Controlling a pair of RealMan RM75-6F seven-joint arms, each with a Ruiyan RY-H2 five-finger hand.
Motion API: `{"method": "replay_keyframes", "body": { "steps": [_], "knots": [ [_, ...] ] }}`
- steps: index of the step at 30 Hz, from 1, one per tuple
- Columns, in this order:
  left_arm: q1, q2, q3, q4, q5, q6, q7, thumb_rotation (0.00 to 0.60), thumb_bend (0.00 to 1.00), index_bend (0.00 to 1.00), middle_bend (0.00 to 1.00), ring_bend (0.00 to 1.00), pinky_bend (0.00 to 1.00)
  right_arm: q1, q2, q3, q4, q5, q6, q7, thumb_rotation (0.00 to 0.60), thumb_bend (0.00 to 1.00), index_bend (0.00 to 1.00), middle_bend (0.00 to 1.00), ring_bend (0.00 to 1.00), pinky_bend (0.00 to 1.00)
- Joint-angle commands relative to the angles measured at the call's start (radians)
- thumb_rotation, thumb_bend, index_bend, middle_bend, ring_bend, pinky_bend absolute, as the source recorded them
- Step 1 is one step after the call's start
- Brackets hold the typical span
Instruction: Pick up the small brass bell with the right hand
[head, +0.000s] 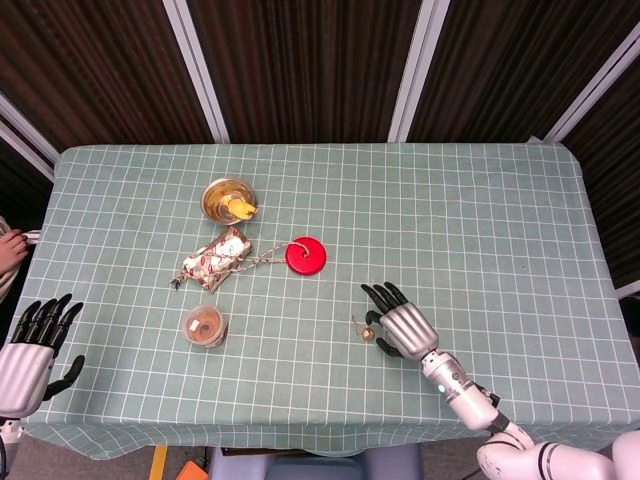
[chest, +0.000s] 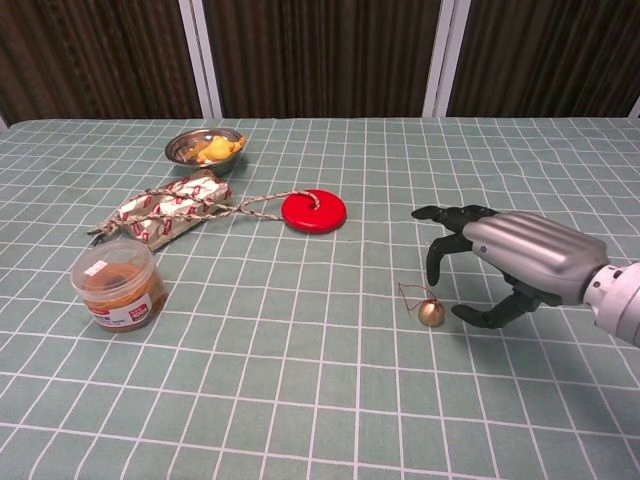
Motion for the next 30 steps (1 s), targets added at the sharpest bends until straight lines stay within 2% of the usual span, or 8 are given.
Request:
{"method": "replay_keyframes", "body": {
  "steps": [1,9,14,30],
  "knots": [
    [0.000,0.000,0.001,0.000,0.001,0.001,0.000,0.600,0.40,0.00,0.00,0.00,0.00,0.011,-0.015,-0.004,0.019,0.009,-0.002,0.012,0.600,0.45,0.55,0.04,0.00,0.00],
    [-0.001,-0.001,0.000,0.000,0.000,-0.002,0.001,0.600,0.40,0.00,0.00,0.00,0.00,0.025,-0.035,-0.017,0.050,0.006,0.017,0.041,0.600,0.47,0.60,0.07,0.00,0.00],
    [-0.002,-0.001,0.000,0.001,-0.001,-0.004,0.002,0.600,0.40,0.00,0.00,0.00,0.00,0.033,-0.044,-0.022,0.063,0.012,0.021,0.052,0.600,0.59,0.62,0.08,0.00,0.00],
    [-0.002,0.000,0.000,0.002,-0.003,-0.006,0.000,0.600,0.40,0.00,0.00,0.00,0.00,0.044,-0.051,-0.043,0.073,0.028,0.030,0.053,0.600,0.59,0.62,0.08,0.00,0.00]
  ]
}}
